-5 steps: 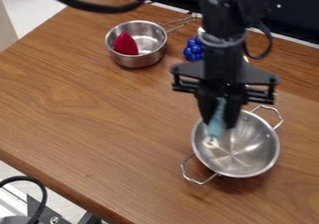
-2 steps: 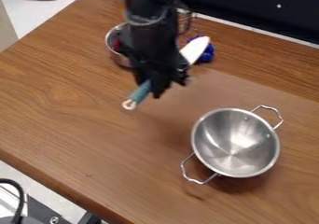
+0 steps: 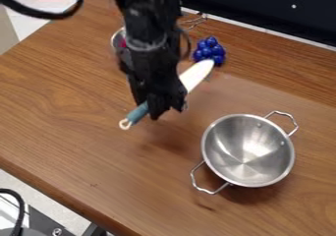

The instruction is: Moved the knife at the left side of the table

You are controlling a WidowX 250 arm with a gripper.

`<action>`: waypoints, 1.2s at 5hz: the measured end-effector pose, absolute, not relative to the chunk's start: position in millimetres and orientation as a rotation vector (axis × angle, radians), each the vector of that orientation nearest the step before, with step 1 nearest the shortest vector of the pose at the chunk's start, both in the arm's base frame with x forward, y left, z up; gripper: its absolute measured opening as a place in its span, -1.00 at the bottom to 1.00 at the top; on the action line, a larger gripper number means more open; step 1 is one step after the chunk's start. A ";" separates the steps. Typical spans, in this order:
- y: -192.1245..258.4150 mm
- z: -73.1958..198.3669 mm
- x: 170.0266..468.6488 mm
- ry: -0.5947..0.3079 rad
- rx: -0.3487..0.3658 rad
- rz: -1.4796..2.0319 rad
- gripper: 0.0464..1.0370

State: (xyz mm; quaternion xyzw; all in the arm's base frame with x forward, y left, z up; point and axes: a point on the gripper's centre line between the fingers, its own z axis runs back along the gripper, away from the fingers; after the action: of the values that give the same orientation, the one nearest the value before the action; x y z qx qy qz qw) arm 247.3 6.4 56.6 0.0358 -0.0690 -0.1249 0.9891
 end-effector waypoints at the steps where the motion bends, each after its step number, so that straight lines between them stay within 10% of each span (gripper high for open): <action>1: 0.7 39.0 228.4 -0.107 0.083 -0.300 -0.61; 4: 1.1 32.6 212.2 -0.077 0.082 -0.286 -0.54; 6: 10.0 54.5 203.7 -0.039 0.061 -0.282 0.51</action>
State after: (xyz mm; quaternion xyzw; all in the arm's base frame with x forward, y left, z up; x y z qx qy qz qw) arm 203.7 10.0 54.5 0.0306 -0.0193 -0.1403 0.9895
